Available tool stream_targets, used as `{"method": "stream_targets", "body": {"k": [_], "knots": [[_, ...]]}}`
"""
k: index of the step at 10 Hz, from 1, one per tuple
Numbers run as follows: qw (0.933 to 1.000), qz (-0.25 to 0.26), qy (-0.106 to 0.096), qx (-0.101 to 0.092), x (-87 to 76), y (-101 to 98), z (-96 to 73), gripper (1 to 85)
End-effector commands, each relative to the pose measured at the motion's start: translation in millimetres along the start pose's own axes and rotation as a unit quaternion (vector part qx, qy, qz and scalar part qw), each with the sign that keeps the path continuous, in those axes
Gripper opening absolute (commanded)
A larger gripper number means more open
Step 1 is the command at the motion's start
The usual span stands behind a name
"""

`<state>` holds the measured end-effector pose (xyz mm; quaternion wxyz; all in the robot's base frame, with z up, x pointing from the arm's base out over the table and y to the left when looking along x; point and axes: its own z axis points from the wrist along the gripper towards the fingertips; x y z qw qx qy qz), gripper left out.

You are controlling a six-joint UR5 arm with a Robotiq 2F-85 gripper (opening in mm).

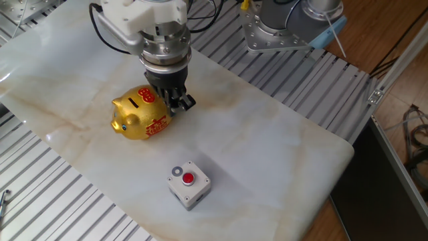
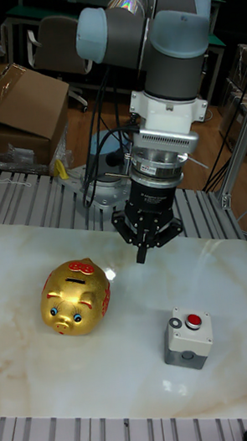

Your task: Drop coins into a piggy bank

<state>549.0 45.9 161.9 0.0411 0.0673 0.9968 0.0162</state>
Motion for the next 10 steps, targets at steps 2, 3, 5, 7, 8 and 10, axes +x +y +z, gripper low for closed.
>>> {"method": "stream_targets", "body": {"k": [2, 3, 5, 7, 8, 10], "knots": [[0.9999, -0.009, -0.006, -0.006, 0.2, -0.1, 1.7, 1.0], [0.9999, -0.01, -0.004, -0.005, 1.4, -0.7, 1.7, 1.0], [0.9998, -0.009, 0.019, -0.006, 13.1, -0.2, 1.6, 1.0], [0.9992, -0.002, 0.041, -0.003, 24.5, -1.8, 0.9, 1.0], [0.9987, 0.005, 0.05, -0.005, 29.4, -0.8, 0.4, 1.0], [0.999, 0.008, 0.042, -0.016, 24.9, 5.0, 0.7, 1.0]]}}
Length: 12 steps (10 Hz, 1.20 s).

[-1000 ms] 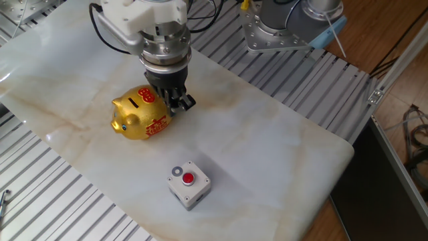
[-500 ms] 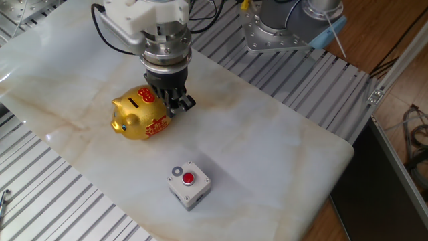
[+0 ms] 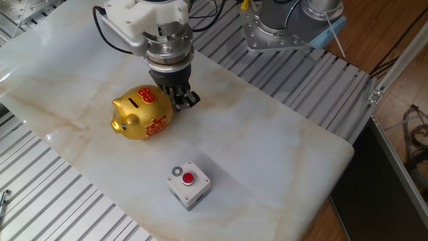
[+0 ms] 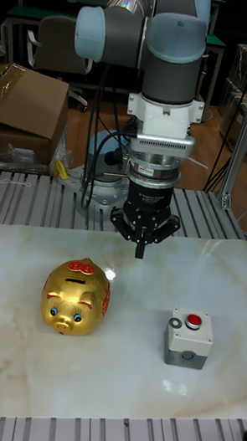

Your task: Drop coins into a piggy bank

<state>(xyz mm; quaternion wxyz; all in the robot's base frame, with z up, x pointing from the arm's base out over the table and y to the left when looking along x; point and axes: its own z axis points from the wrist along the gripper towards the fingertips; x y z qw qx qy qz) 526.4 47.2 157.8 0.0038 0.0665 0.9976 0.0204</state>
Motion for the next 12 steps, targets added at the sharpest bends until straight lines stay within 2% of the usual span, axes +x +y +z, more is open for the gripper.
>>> {"method": "stream_targets", "body": {"k": [1, 4, 7, 12], "knots": [[0.9998, 0.008, 0.001, -0.018, 0.5, 8.7, -1.4, 1.0], [0.9998, -0.001, 0.001, -0.02, -4.0, 11.4, 2.1, 1.0], [0.9988, 0.003, 0.008, -0.049, -30.0, 27.4, 37.3, 1.0], [0.9996, 0.005, -0.003, -0.029, -65.8, 24.1, 78.8, 1.0]]}}
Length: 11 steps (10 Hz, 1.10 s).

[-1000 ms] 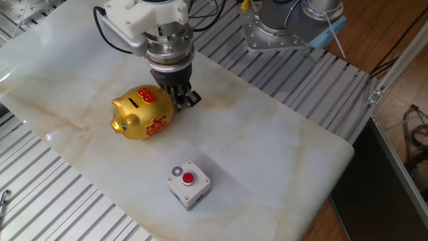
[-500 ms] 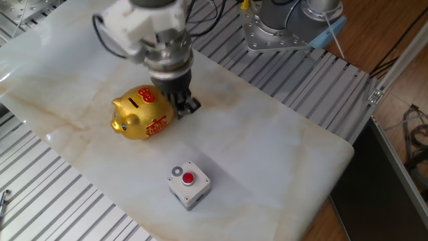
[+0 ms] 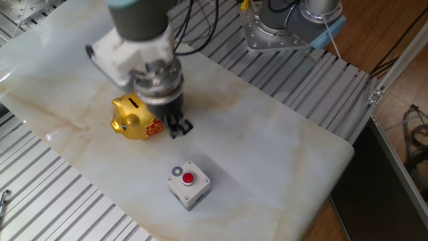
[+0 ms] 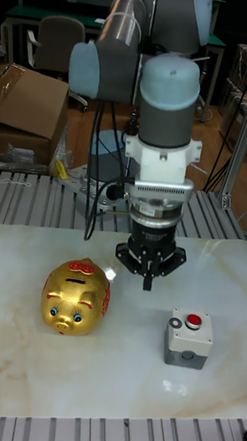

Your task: Drop coins into a piggy bank

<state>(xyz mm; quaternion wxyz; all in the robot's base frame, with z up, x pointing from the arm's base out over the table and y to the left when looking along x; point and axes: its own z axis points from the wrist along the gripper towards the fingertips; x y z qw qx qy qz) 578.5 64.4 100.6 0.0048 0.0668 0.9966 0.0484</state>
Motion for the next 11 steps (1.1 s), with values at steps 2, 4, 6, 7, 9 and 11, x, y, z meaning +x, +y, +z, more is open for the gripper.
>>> {"method": "stream_targets", "body": {"k": [2, 4, 6, 7, 9, 11], "knots": [[1.0, 0.003, -0.009, 0.003, -25.1, -0.2, 31.8, 1.0], [0.9999, 0.006, -0.009, 0.0, -28.0, 3.0, 36.2, 1.0], [1.0, 0.007, -0.007, -0.002, -26.9, 7.1, 33.4, 1.0], [1.0, 0.004, -0.005, -0.006, -25.9, 9.7, 32.1, 1.0], [1.0, -0.003, -0.006, -0.003, -26.1, 7.9, 31.8, 1.0], [0.9999, -0.011, -0.005, 0.002, -26.3, 4.1, 30.2, 2.0]]}}
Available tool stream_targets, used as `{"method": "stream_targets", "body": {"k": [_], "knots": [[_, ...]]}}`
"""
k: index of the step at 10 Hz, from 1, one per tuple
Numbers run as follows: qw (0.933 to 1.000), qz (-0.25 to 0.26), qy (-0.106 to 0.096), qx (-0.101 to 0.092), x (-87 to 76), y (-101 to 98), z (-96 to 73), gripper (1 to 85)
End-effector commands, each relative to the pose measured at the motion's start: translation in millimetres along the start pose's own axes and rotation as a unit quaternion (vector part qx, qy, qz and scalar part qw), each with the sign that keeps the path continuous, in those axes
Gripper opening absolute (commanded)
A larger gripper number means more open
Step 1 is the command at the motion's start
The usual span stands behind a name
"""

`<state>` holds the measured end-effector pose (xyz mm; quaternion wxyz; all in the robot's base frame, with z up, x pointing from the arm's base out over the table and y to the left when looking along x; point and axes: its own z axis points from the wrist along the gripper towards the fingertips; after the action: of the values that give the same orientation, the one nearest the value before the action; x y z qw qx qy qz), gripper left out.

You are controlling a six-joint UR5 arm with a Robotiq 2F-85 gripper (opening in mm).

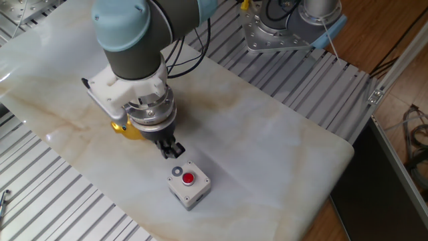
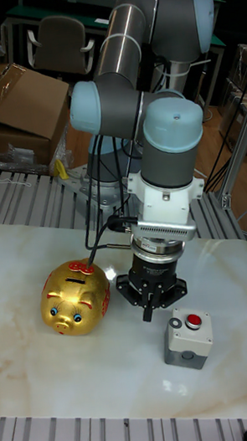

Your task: Drop coins into a piggy bank

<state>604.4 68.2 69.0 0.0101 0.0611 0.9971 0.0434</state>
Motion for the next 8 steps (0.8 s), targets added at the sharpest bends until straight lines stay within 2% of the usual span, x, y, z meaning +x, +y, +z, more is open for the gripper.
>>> {"method": "stream_targets", "body": {"k": [1, 3, 5, 8], "knots": [[1.0, -0.008, 0.001, -0.003, -0.9, -0.2, -2.4, 3.7], [0.9998, -0.016, -0.002, -0.007, -2.6, 1.6, -2.5, 8.3], [0.9994, -0.021, -0.006, -0.025, -5.3, 7.4, -5.2, 12.7], [0.9991, -0.032, -0.01, -0.026, -6.4, 6.0, -5.3, 18.3]]}}
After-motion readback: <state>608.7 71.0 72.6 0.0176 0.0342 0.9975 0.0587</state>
